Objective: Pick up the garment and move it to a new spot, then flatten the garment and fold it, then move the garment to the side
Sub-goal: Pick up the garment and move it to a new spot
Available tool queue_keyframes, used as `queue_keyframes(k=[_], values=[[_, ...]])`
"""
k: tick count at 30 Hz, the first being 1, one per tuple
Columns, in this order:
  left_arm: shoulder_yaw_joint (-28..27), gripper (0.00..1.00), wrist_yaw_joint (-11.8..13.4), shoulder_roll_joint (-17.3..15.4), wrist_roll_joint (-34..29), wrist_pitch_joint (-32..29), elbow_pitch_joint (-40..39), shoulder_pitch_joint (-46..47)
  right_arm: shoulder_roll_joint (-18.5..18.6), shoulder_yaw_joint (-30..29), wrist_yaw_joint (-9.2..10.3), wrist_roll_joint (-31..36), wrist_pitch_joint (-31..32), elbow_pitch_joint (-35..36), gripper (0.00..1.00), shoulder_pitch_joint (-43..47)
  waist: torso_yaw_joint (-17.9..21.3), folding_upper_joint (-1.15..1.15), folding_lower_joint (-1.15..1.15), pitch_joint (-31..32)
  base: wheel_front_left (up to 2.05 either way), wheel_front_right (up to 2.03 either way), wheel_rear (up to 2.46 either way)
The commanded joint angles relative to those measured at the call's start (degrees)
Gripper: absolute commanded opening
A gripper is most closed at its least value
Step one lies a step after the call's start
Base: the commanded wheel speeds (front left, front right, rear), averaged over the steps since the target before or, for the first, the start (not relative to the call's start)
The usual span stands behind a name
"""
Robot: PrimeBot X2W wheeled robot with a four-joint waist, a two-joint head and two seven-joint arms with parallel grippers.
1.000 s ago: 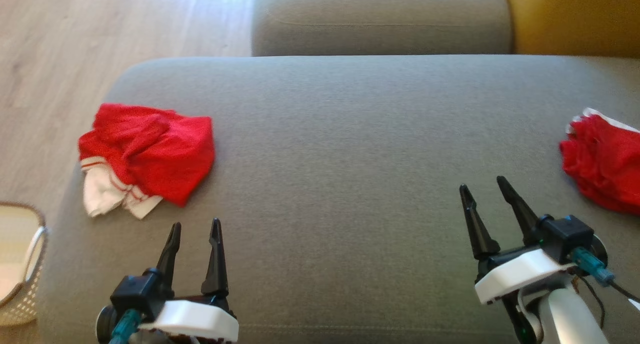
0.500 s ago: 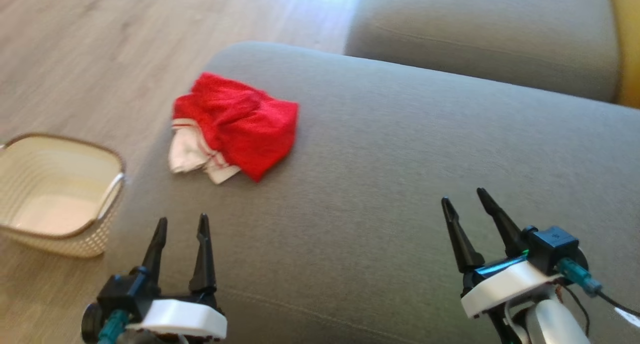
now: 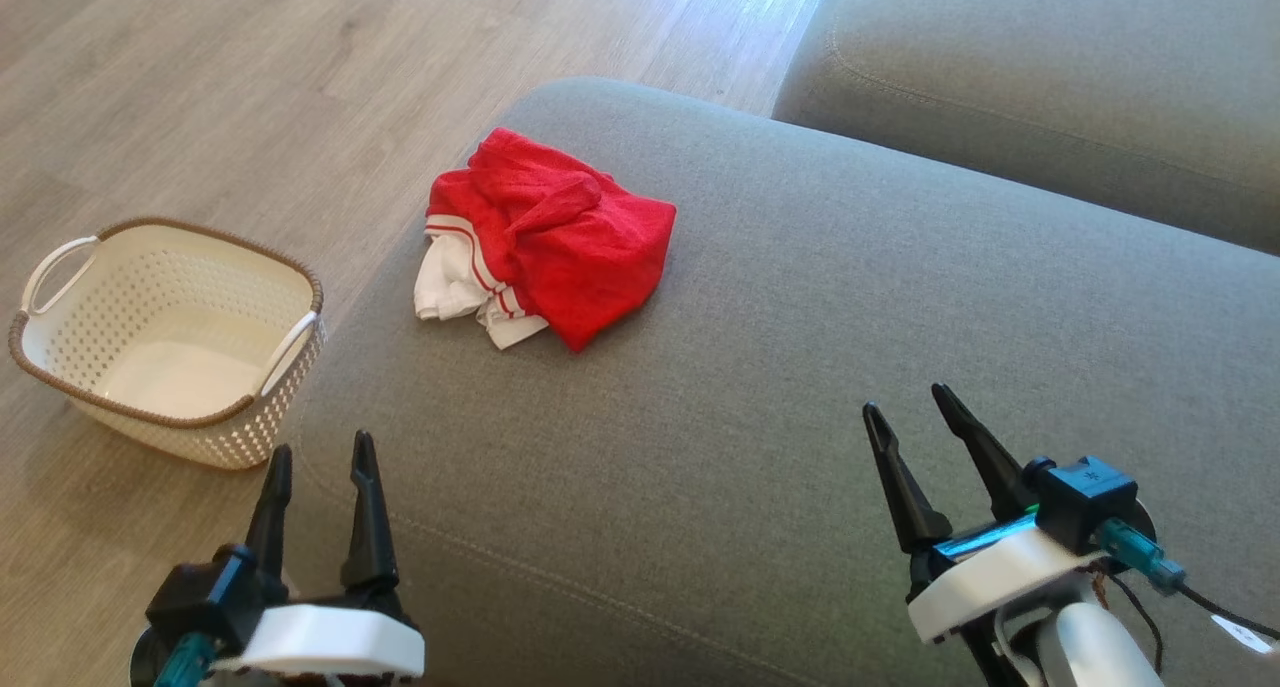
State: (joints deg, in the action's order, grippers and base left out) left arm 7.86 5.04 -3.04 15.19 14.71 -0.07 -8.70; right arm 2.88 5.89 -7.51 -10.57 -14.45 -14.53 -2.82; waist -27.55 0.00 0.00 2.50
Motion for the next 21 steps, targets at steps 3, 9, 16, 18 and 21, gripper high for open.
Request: queue_keyframes(k=[3, 9, 16, 18, 21], values=[[-2.43, 1.00, 0.41, 0.16, 0.42, 0.29, -1.42, 1.60, -0.01, 1.44, 0.02, -1.10, -0.55, 1.82, 1.00, -2.05, 0.14, 0.00, 0.00, 0.04, 0.00, 0.00, 0.00], [-3.55, 1.00, -1.13, 0.16, -1.24, 0.29, -0.69, 3.37, -0.01, 0.30, 0.02, -0.02, -0.55, 2.96, 1.00, -2.02, 1.12, 0.00, 0.00, -2.18, 0.00, 0.00, 0.00], [-4.54, 1.00, -2.79, 0.16, -0.90, 0.29, 0.13, 8.36, -0.01, -0.16, 0.02, 4.01, -0.55, 5.18, 1.00, -4.12, 4.28, 0.00, 0.00, -7.73, 0.00, 0.00, 0.00], [-4.98, 1.00, -4.14, 0.08, -0.53, 0.29, 1.79, 10.94, -0.01, -0.76, 0.02, 5.48, -0.40, 6.58, 1.00, -5.18, 5.43, 0.00, 0.00, -9.78, 0.00, 0.00, 0.00], [-5.14, 1.00, -6.32, -1.78, -0.13, -0.11, 5.62, 16.06, 0.00, -1.75, 0.02, 6.66, 0.48, 9.47, 1.00, -6.69, 7.25, 0.00, 0.00, -13.11, 0.00, 0.00, 0.00]])
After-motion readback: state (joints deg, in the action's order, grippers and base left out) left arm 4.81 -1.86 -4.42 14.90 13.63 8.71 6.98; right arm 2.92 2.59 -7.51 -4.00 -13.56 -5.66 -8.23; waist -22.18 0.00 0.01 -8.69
